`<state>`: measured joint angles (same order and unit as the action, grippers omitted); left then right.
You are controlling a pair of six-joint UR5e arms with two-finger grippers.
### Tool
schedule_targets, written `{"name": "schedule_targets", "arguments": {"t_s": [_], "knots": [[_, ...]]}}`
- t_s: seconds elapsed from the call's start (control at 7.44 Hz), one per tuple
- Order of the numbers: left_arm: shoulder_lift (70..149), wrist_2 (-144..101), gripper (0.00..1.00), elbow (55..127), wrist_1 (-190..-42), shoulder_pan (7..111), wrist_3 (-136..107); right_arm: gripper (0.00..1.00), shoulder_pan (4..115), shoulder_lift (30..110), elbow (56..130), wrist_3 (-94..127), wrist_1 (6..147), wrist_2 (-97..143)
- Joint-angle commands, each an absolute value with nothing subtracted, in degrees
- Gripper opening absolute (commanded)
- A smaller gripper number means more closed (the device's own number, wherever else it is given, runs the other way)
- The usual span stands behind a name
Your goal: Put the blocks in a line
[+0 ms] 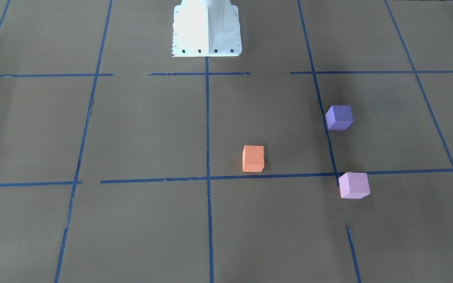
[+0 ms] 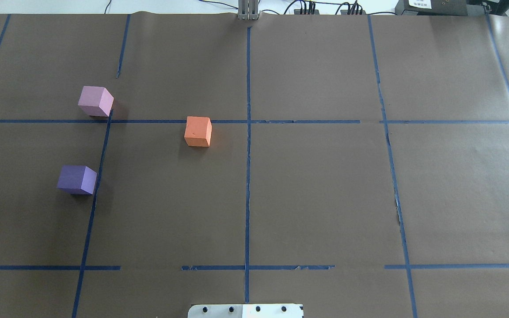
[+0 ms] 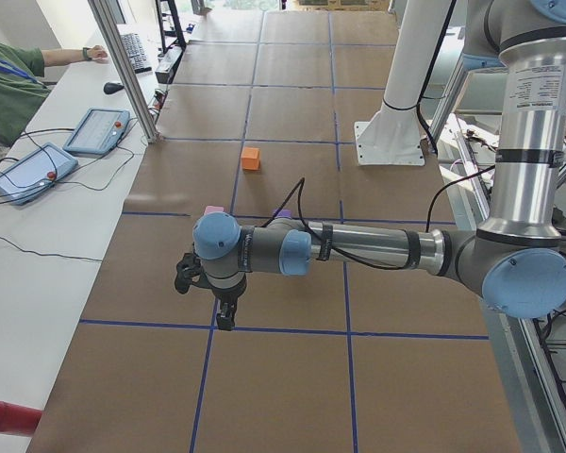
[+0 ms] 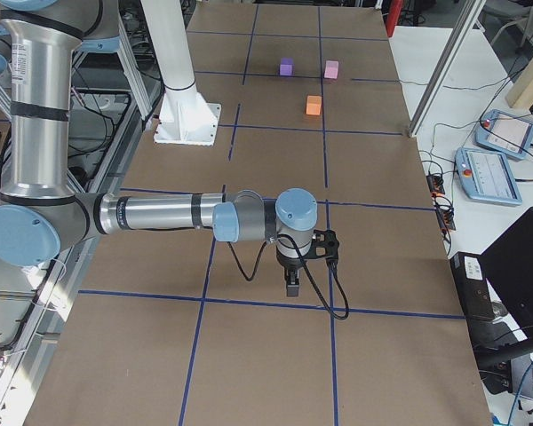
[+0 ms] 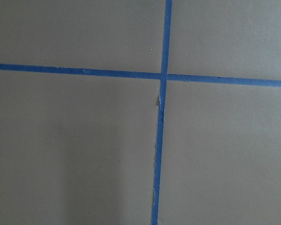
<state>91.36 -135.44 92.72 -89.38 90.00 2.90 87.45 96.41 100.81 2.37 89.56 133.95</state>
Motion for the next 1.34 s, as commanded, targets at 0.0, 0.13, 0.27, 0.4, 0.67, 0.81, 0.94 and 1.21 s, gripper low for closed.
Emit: {"name": "schedule_targets", "arguments": {"t_s": [0.0, 0.13, 0.27, 0.4, 0.67, 0.81, 0.94, 1.21], "knots": [[91.49, -135.61, 1.00, 93.16, -89.38, 90.00, 2.47, 1.00, 87.45, 96.42, 100.81, 2.37, 89.56, 133.95], [92.54, -135.79, 1.00, 93.25, -89.47, 89.39, 2.37, 1.00, 87.45, 96.42, 100.81, 2.37, 89.56, 133.95], [94.90, -136.14, 1.00, 93.43, -89.56, 88.17, 2.37, 1.00, 87.45, 96.42, 100.81, 2.37, 89.56, 133.95], [96.75, -136.14, 1.00, 96.21, -89.39, 85.89, 2.37, 1.00, 87.45, 96.42, 100.81, 2.37, 89.56, 133.95], [99.55, -136.14, 1.00, 99.40, -91.82, 77.04, 2.11, 1.00, 87.45, 96.42, 100.81, 2.37, 89.56, 133.95], [102.19, -135.71, 1.00, 100.01, -92.37, 73.95, -6.07, 1.00, 87.45, 96.42, 100.81, 2.37, 89.56, 133.95], [106.05, -135.44, 1.00, 99.67, -92.46, 68.61, -15.03, 1.00, 87.45, 96.42, 100.81, 2.37, 89.56, 133.95], [115.71, -131.26, 1.00, 98.44, -92.46, 58.33, -35.94, 1.00, 87.45, 96.42, 100.81, 2.37, 89.56, 133.95]]}}
